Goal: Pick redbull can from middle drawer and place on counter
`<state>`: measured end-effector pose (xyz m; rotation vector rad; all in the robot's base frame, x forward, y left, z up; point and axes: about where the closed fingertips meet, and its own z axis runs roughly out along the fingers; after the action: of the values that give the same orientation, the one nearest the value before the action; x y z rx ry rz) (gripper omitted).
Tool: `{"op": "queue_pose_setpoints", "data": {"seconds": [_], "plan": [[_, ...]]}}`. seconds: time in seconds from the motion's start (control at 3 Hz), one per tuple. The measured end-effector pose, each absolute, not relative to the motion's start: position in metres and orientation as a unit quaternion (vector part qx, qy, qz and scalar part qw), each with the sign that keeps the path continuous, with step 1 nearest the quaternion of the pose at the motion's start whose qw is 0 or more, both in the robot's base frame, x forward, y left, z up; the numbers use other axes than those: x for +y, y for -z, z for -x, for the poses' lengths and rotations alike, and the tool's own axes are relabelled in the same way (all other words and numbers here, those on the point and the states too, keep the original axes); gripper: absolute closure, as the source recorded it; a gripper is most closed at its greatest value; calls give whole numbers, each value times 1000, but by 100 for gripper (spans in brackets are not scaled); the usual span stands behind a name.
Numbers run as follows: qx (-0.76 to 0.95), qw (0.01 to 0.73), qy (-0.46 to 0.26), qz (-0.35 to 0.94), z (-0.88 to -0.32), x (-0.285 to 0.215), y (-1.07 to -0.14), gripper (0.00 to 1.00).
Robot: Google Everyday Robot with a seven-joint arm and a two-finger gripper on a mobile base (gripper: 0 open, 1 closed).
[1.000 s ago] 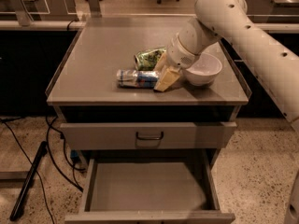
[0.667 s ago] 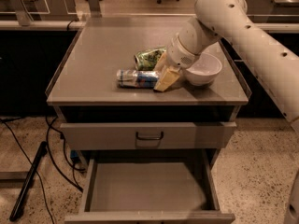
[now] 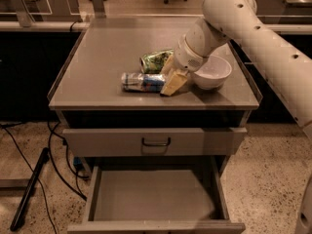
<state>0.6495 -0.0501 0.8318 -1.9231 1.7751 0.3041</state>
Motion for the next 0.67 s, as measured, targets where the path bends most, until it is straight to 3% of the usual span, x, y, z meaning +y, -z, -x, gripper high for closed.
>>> {"op": "queue_pose_setpoints", "data": {"seconds": [0.33, 0.67], "plan": [[659, 240, -104, 705, -652, -48, -832, 28], [663, 238, -96, 704, -654, -48, -835, 4]]}}
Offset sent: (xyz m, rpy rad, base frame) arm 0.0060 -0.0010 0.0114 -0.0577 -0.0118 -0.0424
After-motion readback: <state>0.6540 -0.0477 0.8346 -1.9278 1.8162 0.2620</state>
